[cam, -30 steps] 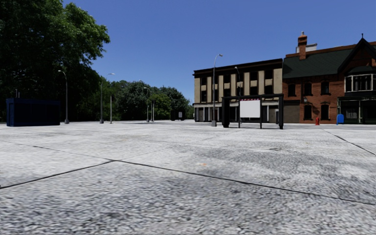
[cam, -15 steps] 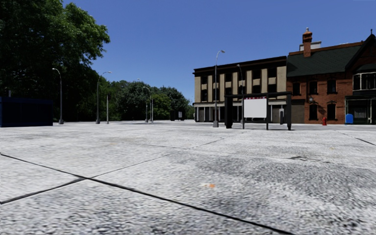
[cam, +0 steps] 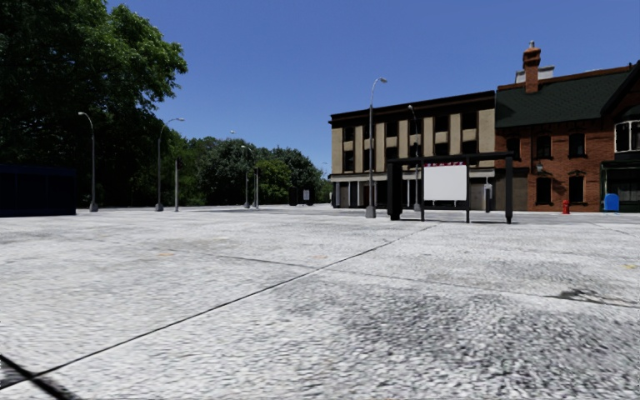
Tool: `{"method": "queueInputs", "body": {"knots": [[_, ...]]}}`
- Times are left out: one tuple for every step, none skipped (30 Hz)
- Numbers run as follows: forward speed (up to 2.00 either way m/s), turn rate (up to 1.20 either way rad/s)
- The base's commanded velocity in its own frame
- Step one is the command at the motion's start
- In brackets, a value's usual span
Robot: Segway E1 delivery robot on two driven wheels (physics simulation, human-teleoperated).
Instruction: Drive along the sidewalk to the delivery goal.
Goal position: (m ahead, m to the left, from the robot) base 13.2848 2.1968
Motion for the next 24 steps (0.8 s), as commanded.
{"method": "queueInputs", "body": {"knots": [[2.0,0.0],[2.0,0.0],[2.0,0.0],[2.0,0.0],[2.0,0.0],[2.0,0.0],[2.0,0.0],[2.0,0.0],[2.0,0.0],[2.0,0.0],[2.0,0.0],[2.0,0.0],[2.0,0.0],[2.0,0.01],[2.0,0.01],[2.0,0.07],[2.0,0.12],[2.0,0.19],[2.0,0.22],[2.0,0.22],[2.0,0.23],[2.0,0.23],[2.0,0.23],[2.0,0.23]]}}
